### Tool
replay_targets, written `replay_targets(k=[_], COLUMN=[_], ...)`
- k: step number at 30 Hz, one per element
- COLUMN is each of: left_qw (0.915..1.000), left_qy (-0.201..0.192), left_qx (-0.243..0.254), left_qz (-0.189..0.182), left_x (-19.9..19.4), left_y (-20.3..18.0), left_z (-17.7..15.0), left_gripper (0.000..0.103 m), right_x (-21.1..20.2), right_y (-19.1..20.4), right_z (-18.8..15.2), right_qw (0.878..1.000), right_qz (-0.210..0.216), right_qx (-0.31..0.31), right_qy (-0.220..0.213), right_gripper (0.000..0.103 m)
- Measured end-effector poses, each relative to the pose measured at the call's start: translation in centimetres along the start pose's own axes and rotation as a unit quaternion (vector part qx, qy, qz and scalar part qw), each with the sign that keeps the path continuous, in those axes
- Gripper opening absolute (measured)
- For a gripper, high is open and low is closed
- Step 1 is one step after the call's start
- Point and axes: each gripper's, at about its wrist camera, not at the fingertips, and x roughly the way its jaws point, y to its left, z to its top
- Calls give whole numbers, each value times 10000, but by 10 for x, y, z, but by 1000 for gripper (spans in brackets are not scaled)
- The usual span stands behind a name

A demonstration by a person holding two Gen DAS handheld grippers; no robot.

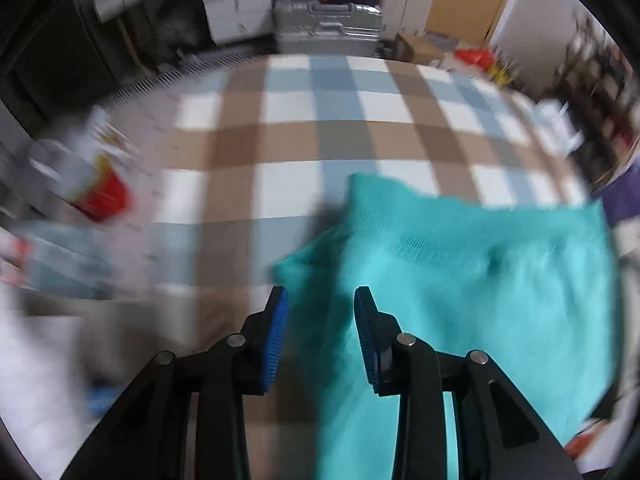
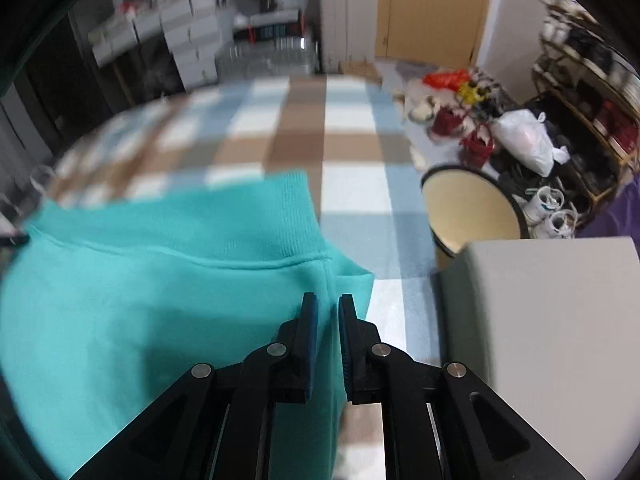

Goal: Fold large clothes

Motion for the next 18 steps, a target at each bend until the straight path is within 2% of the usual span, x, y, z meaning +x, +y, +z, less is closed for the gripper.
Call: replay_targets(k=[1,2,3,4,5,6,8,9,10,12,13,14,17,18], left_qw=[9992,9979,9975,9973,9962,9959,9967,9969,9972,9978,9977,9976,9990,9987], left_qy=[-225,-443,-534,-596,-579,-509,-161,-23,-116,-344,-386,-379,-390,-469], left_qx=[200,293,321,420,548,603,729,749,719,390,151,156,218,194], left_qz=[277,383,324,-3,-342,-445,-332,-239,-193,-413,-539,-552,-18,-53], left_x=[-15,-28,-33,-38,-36,-29,-1,16,30,35,36,36,18,8], left_y=[-6,-11,-14,-19,-25,-27,-40,-43,-42,-30,-23,-22,-31,-35], left_z=[-9,-21,-30,-45,-57,-63,-72,-75,-79,-80,-79,-78,-74,-78], left_gripper=[29,29,29,30,32,33,33,35,35,36,36,36,36,36], right_x=[-25,-38,-53,-65,-70,-69,-53,-40,-29,-21,-21,-21,-26,-32], right_y=[2,5,10,16,23,30,40,40,39,37,43,48,54,58], right_z=[-7,-11,-19,-30,-40,-51,-75,-86,-93,-108,-112,-114,-105,-100], right_qw=[9996,9990,9982,9975,9974,9978,9981,9978,9976,9979,9960,9940,9951,9951], right_qz=[113,168,246,340,394,335,231,188,108,74,-81,-214,-394,-451], right_qx=[32,24,-12,-86,-217,-385,-570,-609,-590,-641,-888,-1062,-909,-878], right_qy=[-265,-411,-555,-614,-560,-429,-43,204,337,74,-54,-133,73,102], right_gripper=[28,34,47,49,49,47,47,40,34,32,32,32,32,33])
